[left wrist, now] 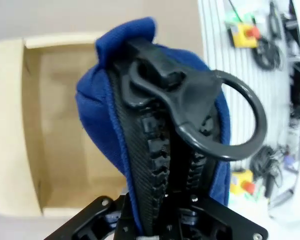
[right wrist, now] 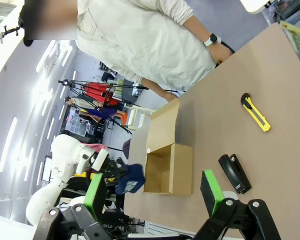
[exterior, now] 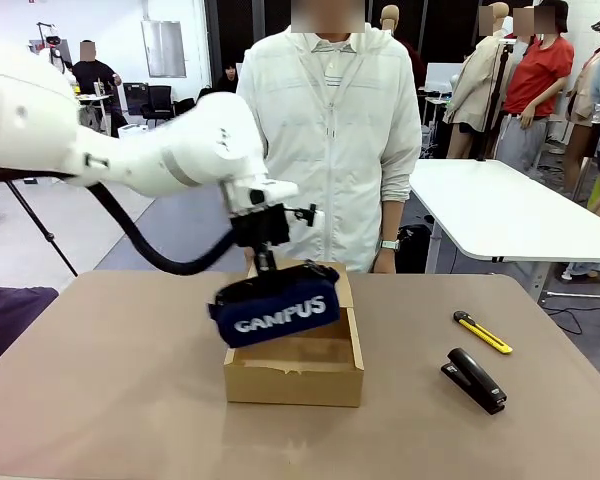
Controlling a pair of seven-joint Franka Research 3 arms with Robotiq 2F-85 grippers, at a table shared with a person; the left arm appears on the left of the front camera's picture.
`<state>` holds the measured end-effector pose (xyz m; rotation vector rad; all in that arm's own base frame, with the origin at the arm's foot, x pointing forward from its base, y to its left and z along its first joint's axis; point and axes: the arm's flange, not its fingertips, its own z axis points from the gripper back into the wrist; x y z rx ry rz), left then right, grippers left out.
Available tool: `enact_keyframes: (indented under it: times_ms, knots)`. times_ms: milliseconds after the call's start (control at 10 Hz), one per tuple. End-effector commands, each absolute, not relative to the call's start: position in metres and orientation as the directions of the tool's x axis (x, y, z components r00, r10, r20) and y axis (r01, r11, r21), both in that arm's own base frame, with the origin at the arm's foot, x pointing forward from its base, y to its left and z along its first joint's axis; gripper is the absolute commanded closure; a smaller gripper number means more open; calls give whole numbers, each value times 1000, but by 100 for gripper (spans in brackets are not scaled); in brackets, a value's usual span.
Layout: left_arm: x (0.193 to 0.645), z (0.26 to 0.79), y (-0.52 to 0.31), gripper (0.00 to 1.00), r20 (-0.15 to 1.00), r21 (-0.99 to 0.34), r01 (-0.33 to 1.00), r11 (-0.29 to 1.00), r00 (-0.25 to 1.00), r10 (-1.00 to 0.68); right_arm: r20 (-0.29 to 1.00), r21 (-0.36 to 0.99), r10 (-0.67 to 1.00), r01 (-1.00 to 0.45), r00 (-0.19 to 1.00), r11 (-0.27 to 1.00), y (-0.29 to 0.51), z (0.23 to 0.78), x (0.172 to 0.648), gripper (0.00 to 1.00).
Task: Pack the items into the box.
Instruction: Pick up the item specified by the human and place it in the Mailer Box.
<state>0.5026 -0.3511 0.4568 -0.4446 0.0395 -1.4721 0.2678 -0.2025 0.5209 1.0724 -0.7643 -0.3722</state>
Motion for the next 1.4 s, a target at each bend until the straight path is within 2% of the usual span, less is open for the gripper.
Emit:
enact_keyframes:
  times_ms: [0, 100, 600, 900, 1100, 1300]
  knots:
    - [510, 448, -371, 100, 225, -332, 943, 27, 107, -968, 401, 889, -621, -123, 673, 441, -203, 522, 271, 0]
    - [503, 457, -351, 100, 242, -313, 949, 33, 113, -964, 401, 889, -621, -123, 673, 441, -203, 522, 271, 0]
    - [509, 455, -358, 100, 246, -319, 947, 45, 129, -961, 401, 889, -621, -123, 673, 441, -203, 522, 271, 0]
    - [528, 418, -376, 100, 132, -307, 950, 54, 99, -986, 401, 889, -621, -123, 673, 441, -203, 522, 271, 0]
    - [536, 392, -385, 100, 121, -310, 951, 21, 61, -991, 401, 889, -621, -123, 673, 441, -203, 522, 271, 0]
    - [544, 367, -390, 100, 96, -389, 921, 8, 49, -994, 401, 889, -621, -123, 673, 441, -203, 522, 271, 0]
